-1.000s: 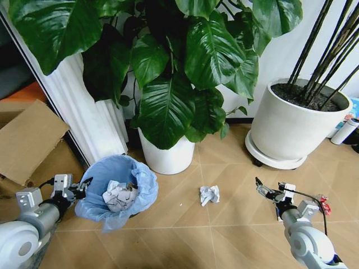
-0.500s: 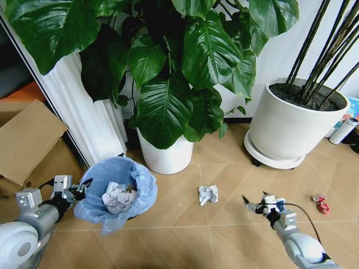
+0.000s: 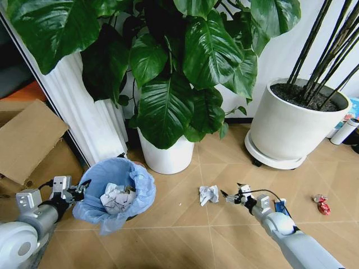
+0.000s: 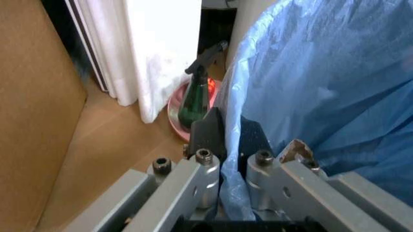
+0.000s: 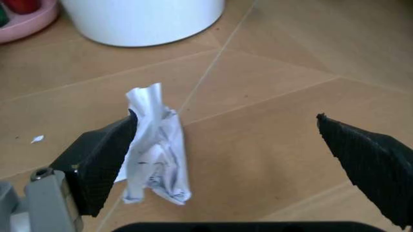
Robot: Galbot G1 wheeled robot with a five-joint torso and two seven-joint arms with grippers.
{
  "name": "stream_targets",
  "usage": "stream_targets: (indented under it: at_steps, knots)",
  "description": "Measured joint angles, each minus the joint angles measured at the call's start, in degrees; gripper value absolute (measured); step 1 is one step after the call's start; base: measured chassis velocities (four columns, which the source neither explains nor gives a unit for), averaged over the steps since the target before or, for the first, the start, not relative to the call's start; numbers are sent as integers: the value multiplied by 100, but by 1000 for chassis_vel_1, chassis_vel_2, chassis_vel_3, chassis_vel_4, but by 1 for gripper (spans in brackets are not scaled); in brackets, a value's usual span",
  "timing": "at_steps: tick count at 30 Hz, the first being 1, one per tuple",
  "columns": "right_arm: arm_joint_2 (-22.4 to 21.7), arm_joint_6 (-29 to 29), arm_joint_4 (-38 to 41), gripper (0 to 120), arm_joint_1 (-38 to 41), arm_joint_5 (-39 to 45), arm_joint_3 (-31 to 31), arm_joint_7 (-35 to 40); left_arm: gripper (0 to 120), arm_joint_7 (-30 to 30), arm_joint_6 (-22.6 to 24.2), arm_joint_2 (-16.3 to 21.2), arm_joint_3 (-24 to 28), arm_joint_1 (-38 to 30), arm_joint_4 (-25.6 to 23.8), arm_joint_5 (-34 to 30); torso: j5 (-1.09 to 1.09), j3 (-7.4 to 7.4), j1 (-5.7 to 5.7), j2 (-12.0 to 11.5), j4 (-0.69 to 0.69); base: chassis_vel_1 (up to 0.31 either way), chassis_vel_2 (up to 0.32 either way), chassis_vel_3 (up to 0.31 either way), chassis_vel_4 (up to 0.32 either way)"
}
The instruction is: Pick up the trash bin and place the garbage on the floor into it.
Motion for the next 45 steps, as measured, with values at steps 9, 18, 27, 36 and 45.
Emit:
stream_targets:
  at_steps: [9, 18, 27, 36, 45]
  knots:
    - [191, -37, -424, 100, 367, 42, -378, -77, 0, 2, -2, -17, -6, 4, 14, 12, 0, 0, 0, 0, 0, 0, 0, 0, 0]
    - [629, -97, -1135, 82, 879, 72, -828, -133, 0, -8, -3, 3, -11, 4, -21, 13, 1, 0, 0, 0, 0, 0, 0, 0, 0]
    - [674, -98, -1290, 52, 956, 27, -832, -163, 0, -10, -2, 6, -13, 19, -30, 12, 0, 0, 0, 0, 0, 0, 0, 0, 0]
    - [665, -101, -1261, 12, 959, 26, -828, -182, 0, -11, -1, 4, -2, 45, -69, 10, 0, 0, 0, 0, 0, 0, 0, 0, 0]
    - [657, -101, -1240, 0, 926, 73, -757, -239, 0, -11, 0, -15, 32, 73, -82, 13, 1, 0, 0, 0, 0, 0, 0, 0, 0]
